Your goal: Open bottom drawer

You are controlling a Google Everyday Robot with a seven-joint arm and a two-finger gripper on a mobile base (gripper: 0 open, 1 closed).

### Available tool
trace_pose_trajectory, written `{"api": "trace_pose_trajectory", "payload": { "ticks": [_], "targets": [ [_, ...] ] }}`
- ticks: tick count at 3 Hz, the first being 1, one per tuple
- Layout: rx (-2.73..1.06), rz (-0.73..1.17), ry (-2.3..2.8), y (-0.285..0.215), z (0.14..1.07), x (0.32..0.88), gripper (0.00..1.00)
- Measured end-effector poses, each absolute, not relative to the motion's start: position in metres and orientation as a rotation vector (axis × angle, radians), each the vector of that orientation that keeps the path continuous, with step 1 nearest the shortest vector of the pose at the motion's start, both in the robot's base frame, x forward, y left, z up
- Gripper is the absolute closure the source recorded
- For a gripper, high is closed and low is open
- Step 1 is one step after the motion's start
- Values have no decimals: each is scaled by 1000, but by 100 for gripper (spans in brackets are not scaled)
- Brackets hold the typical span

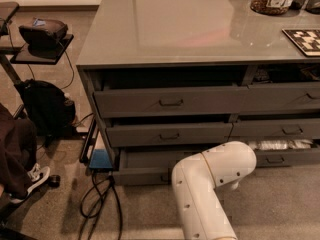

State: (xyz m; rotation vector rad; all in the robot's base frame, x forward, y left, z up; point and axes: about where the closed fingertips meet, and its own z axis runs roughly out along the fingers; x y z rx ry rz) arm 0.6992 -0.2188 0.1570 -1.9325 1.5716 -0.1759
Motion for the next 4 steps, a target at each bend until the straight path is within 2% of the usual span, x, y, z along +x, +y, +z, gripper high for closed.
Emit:
{"api": "trace_pose_trajectory", "payload": {
  "ticks": [1, 4],
  "targets": [
    [-1932, -128, 1550, -219, 155, 678, 100],
    [-1956, -127, 1561, -217, 157, 663, 100]
  ]
}}
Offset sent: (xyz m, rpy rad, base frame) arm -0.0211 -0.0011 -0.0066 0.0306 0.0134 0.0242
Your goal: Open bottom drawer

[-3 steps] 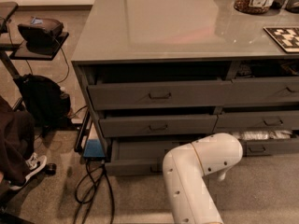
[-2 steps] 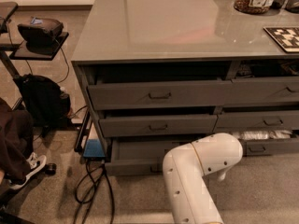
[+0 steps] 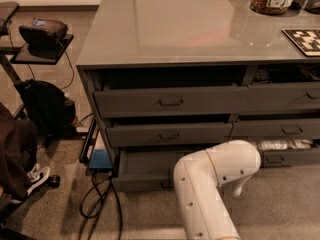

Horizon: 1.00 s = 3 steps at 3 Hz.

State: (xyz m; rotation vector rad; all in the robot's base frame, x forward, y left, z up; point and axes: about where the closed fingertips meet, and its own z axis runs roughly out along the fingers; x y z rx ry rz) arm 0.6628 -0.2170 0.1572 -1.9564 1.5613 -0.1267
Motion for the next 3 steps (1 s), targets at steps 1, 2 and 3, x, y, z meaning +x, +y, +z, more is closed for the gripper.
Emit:
{"api": "trace_pose_trajectory", "payload": {
  "ticks": [1, 2, 3],
  "targets": [
    [-1915, -126, 1567, -218, 164, 660, 100],
    [-1915, -126, 1567, -218, 164, 660, 81],
    [-1915, -126, 1567, -218, 164, 660, 58]
  ]
}}
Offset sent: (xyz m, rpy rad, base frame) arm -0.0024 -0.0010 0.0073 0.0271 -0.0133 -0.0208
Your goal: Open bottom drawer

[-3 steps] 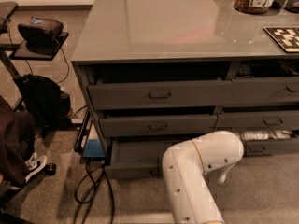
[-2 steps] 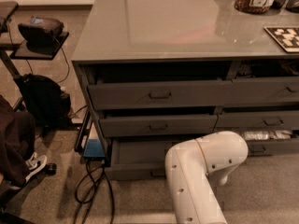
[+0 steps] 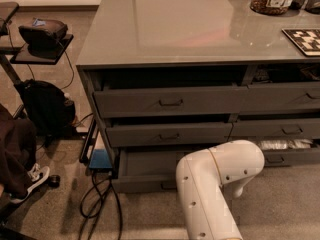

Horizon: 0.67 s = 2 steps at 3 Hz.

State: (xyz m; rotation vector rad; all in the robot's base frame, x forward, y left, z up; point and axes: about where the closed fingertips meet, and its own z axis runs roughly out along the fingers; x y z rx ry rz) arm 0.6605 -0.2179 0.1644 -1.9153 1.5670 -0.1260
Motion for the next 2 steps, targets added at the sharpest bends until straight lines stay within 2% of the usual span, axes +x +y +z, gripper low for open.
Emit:
{"api": "trace_pose_trajectory", "payload": {
  "ticks": [2],
  "targets": [
    [-1915, -126, 1567, -218, 164, 660, 13]
  ]
}}
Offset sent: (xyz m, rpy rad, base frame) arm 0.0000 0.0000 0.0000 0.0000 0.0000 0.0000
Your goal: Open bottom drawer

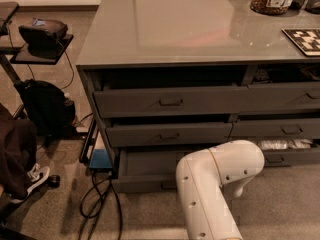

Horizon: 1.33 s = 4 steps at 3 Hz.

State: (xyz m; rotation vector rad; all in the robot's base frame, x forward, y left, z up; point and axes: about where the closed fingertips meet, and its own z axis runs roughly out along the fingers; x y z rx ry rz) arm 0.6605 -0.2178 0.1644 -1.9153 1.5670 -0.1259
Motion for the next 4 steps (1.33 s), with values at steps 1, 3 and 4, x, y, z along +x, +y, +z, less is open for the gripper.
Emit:
{"api": "trace_pose_trajectory", "payload": {
  "ticks": [1, 3, 4],
  "targets": [
    [-1915, -126, 1567, -218, 164, 660, 0],
    [-1907, -155, 1577, -216, 174, 657, 0],
    [-1891, -219, 1632, -212, 196, 647, 0]
  ]
}}
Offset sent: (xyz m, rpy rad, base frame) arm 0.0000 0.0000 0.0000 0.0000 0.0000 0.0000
